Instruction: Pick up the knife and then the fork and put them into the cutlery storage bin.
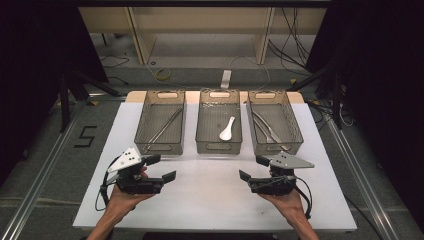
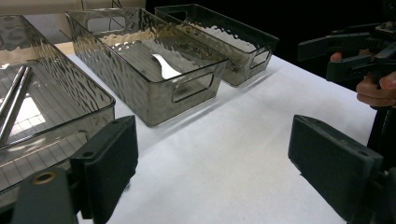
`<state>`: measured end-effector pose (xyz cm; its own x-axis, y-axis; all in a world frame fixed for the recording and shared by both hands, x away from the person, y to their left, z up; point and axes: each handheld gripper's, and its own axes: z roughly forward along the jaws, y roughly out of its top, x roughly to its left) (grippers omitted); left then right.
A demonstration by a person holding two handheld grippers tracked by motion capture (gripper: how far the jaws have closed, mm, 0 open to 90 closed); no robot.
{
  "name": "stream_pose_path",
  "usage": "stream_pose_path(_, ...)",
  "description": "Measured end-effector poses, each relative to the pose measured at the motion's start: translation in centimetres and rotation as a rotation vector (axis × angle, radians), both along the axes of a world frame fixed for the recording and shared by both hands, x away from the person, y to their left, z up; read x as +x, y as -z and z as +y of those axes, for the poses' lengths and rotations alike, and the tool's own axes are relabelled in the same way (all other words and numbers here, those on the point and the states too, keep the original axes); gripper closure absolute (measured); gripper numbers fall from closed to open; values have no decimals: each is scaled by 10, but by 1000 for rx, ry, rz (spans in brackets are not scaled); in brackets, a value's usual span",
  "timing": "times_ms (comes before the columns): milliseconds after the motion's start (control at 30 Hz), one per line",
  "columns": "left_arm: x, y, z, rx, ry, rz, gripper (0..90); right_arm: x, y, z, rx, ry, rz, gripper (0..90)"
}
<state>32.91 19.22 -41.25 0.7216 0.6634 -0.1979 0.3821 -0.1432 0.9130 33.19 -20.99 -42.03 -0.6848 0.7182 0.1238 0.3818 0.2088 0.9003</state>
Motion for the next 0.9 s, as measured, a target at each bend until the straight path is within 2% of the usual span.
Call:
stream_pose_path(67,0,0,0,1,2,1,153,-2,2,-2,12,2,6,215)
stream_pose_path(567,-1,1,-1,4,15,11,153,-14,11,-15,4,28,11,176)
stream_pose_path(667,-1,1,-1,8,21,11,153,-15,15,-18,24,26,32,173)
stream_pose_path(900,-1,1,-2,9,28,17,153,-19,18,-20,-3,39,24,169)
